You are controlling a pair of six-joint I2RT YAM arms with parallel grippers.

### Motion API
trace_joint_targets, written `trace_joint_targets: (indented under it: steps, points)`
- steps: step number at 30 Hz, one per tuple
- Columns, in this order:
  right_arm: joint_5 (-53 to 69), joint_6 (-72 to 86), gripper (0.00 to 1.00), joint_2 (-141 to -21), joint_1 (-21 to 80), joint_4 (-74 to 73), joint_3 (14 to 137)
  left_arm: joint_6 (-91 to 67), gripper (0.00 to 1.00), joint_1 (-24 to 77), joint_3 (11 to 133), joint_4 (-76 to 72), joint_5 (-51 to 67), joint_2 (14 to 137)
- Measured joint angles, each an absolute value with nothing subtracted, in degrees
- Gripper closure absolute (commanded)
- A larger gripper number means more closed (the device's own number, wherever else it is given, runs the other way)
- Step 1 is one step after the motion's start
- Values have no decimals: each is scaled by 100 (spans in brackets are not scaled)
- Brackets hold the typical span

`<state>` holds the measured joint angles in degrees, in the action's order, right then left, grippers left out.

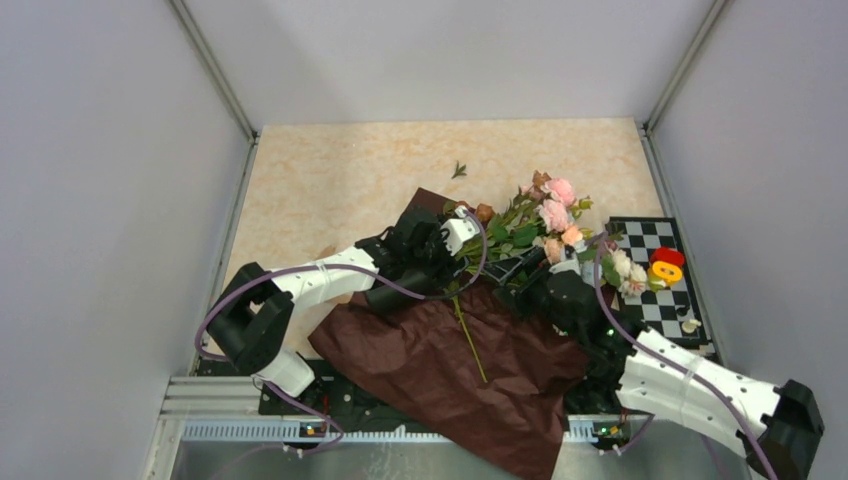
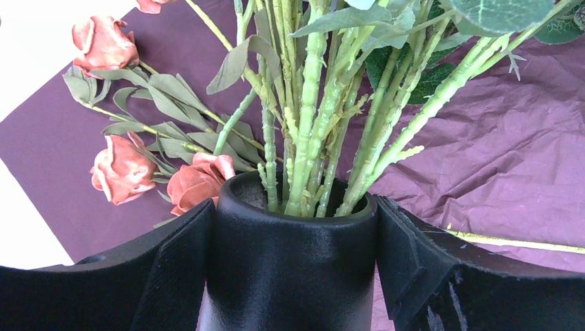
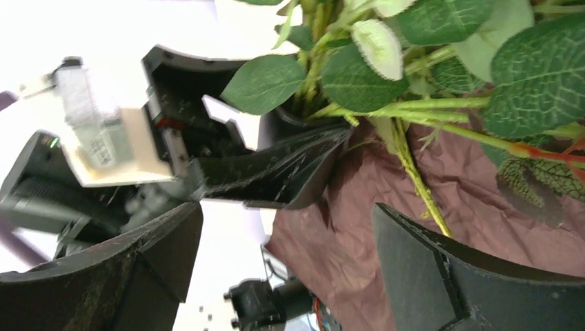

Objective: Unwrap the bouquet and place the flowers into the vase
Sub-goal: Pick up the vase from the wrapping paper.

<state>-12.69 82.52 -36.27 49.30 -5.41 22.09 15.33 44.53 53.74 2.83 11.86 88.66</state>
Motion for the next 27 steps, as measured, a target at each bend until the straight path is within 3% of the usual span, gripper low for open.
trace_joint_targets:
  steps: [12, 27]
  points:
    - [-2926, 9780, 3, -4827, 5286, -36, 2211, 1485, 100, 4449, 5315, 204, 1258, 8866]
    - [-3529, 10182, 2, -6346, 5299, 244, 2696, 1439, 100, 4438, 5260, 60, 1260, 8866]
